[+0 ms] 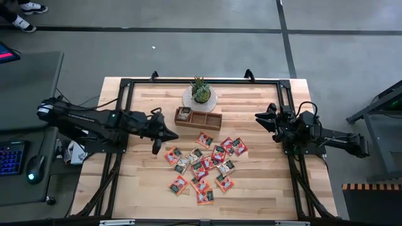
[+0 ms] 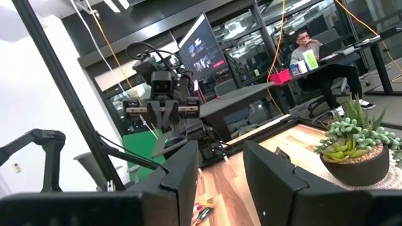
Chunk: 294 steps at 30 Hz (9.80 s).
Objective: Pick & Place Tea
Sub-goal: Put the left brown tea bag into the left section of the wooden organizer
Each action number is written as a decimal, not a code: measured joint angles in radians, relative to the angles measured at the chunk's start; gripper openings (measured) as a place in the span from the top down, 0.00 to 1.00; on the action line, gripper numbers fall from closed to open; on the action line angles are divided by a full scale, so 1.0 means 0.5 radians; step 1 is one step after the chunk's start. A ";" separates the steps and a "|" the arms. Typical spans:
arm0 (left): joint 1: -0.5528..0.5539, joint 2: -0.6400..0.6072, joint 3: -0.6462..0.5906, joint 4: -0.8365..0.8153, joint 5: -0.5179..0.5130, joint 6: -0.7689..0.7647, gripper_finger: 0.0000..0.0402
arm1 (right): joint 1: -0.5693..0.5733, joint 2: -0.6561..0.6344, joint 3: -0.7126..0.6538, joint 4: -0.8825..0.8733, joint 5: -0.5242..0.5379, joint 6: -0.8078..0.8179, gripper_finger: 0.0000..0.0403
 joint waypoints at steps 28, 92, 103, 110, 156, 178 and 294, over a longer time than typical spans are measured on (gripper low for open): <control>-0.052 0.319 0.000 0.375 -0.145 -0.263 0.98 | 0.000 0.000 0.001 0.001 0.000 0.001 0.69; -0.052 0.787 0.259 0.098 -0.082 -0.312 0.98 | 0.750 1.276 0.432 -0.146 -0.198 0.862 0.69; -0.075 0.480 0.192 -0.305 -0.357 -0.442 0.98 | 0.840 2.198 1.163 -0.486 -0.174 0.217 0.69; -0.241 0.293 -0.084 -0.461 -0.678 -1.015 0.98 | 0.839 2.838 1.651 -0.530 -0.257 -0.115 0.75; -0.824 0.454 -0.228 -0.393 -0.613 -1.611 0.99 | 0.664 4.105 2.857 -0.696 -0.463 -0.447 0.67; -0.676 1.189 -0.228 0.369 -0.248 -1.660 1.00 | 0.660 4.105 2.857 -0.767 -0.462 -0.418 0.65; -0.665 1.499 -0.227 0.494 -0.233 -1.574 1.00 | 0.645 4.293 2.858 -0.420 -0.829 0.578 0.93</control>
